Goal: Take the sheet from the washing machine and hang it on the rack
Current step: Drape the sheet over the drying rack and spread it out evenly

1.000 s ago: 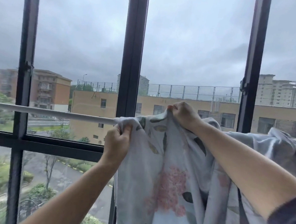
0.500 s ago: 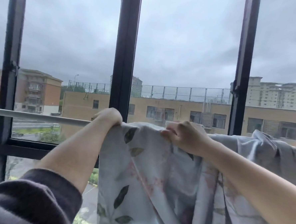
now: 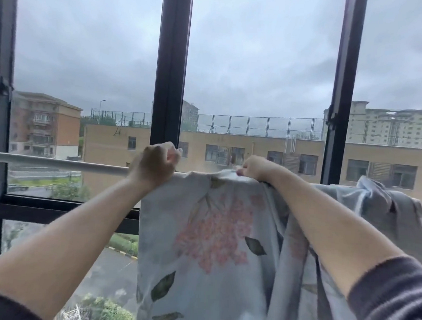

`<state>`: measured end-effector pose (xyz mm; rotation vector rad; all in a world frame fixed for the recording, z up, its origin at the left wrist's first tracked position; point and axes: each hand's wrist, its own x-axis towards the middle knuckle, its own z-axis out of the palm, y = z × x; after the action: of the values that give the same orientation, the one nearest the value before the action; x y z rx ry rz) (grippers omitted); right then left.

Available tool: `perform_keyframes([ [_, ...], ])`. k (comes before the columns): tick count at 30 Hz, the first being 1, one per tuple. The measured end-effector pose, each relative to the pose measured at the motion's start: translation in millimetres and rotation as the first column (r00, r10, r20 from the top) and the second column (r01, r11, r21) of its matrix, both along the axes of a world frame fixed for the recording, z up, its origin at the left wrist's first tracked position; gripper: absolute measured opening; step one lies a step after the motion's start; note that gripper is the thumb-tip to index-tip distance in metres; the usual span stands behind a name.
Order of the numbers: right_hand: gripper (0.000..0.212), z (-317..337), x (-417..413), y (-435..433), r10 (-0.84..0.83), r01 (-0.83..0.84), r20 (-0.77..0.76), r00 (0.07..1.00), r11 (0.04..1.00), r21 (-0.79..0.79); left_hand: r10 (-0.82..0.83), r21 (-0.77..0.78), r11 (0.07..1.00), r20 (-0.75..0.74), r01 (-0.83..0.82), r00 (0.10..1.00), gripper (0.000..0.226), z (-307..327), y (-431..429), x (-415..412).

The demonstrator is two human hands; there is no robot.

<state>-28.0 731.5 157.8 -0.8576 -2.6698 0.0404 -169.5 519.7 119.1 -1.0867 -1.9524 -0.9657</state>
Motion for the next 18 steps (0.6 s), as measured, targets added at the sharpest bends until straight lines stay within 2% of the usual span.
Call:
perform_keyframes([
  [2,0.036,-1.6,-1.2,0.9,0.044,-0.030,0.179,0.983,0.996,-0.083,-0.193,-0.086,0.980,-0.237,0.177,0.952,0.046,-7.8,-7.1,1.5],
  [4,0.035,1.1,0.4,-2.7,0.066,-0.047,0.192,0.979,0.994,-0.101,-0.337,-0.248,0.936,-0.421,0.251,0.842,0.050,-13.9,-9.2,1.6],
  [6,0.034,0.8,1.9,-4.3,0.081,-0.064,0.160,0.984,0.992,-0.108,-0.343,-0.284,0.934,-0.543,0.217,0.767,0.041,-20.2,-6.5,0.9],
  [11,0.031,-0.3,8.1,-4.6,0.115,-0.101,0.098,0.989,0.986,-0.136,-0.176,-0.153,0.983,-0.613,0.104,0.770,0.043,-7.6,-1.8,5.4],
  [13,0.027,-0.4,10.2,-4.9,0.130,-0.118,0.075,0.989,0.984,-0.136,-0.095,-0.100,0.994,-0.553,0.047,0.828,0.042,10.2,-1.2,10.4],
  [15,0.030,0.0,12.7,-7.2,0.159,-0.154,0.031,0.987,0.980,-0.126,0.022,-0.054,0.997,-0.403,-0.047,0.915,0.034,29.0,8.0,5.7],
  [16,0.034,-0.2,12.8,-7.9,0.178,-0.177,-0.003,0.984,0.976,-0.123,0.065,-0.075,0.993,-0.305,-0.092,0.950,0.029,36.0,14.9,1.6],
  [18,0.038,-1.6,12.2,-12.9,0.225,-0.234,-0.096,0.970,0.967,-0.103,0.112,-0.267,0.956,-0.040,-0.119,0.993,0.020,41.2,30.2,-7.2],
])
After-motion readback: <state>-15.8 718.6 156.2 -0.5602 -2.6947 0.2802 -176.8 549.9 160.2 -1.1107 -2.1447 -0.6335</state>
